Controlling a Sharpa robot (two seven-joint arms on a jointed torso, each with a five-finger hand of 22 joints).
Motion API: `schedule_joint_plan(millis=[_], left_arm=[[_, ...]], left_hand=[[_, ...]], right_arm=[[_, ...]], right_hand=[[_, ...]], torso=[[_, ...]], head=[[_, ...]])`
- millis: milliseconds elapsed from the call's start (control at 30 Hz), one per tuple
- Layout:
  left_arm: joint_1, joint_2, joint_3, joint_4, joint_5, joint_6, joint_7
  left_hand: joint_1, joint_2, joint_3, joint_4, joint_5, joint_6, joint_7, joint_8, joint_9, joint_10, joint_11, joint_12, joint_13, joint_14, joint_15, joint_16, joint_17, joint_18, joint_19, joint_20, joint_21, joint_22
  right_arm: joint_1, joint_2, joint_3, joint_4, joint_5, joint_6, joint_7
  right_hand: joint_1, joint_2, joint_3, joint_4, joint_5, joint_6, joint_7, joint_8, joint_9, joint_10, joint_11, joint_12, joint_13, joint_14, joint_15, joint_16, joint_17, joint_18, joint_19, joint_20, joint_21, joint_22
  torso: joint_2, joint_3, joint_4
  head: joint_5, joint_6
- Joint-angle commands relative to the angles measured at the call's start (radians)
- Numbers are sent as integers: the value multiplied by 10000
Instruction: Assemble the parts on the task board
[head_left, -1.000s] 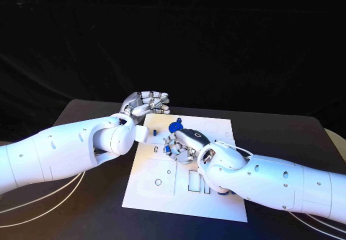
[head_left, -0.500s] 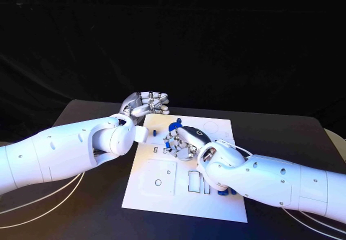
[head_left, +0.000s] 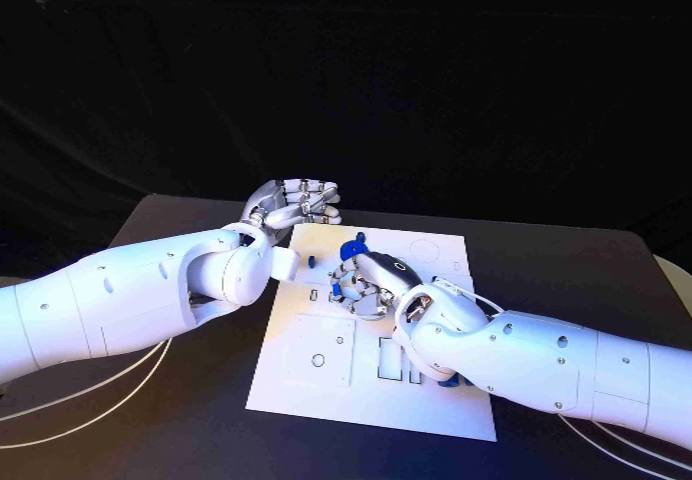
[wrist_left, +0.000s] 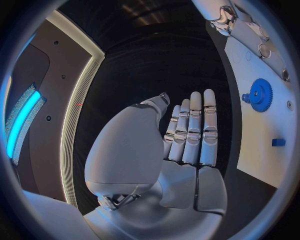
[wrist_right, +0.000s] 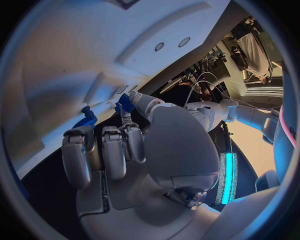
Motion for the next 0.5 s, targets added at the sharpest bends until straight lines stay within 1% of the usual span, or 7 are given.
schedule_joint_plan(millis=[33,233,500], left_arm=[[5,9,7,24,27,146,59],[5,1,7,24,27,144,54],[5,-12,6,21,27,137,49]], left_hand=[[-51,-31,33,6,-42,57,28,-35,-13,97,-4,-36,5,-63,-5,16,17,122,60,6,15,-9],[-45,-32,43,-6,-43,56,31,-38,-14,100,-3,-43,5,-64,-5,16,23,122,60,5,18,-8],[-46,-34,44,-9,-43,54,35,-41,-15,100,-1,-46,4,-65,-5,16,27,122,60,5,19,-8]], right_arm=[[-58,30,-3,-50,45,-199,79],[-123,42,-3,-105,22,-202,50],[-159,49,-3,-140,26,-182,104]], right_hand=[[-59,68,-44,-76,-74,205,-146,-14,302,450,-12,311,1792,1060,-66,56,2632,-143,1046,-36,44,2635],[-63,67,-73,-107,-163,231,-154,-9,300,535,-13,444,1925,1060,-65,56,2632,-143,1046,-38,44,2635],[-98,14,-145,-133,-298,269,-160,1,298,556,-16,491,1971,1060,-67,56,2632,-143,1046,-40,44,2635]], torso=[[-3,3,-6],[-5,-3,-9],[-7,0,-15]], head=[[8,-10],[0,-39],[14,-48]])
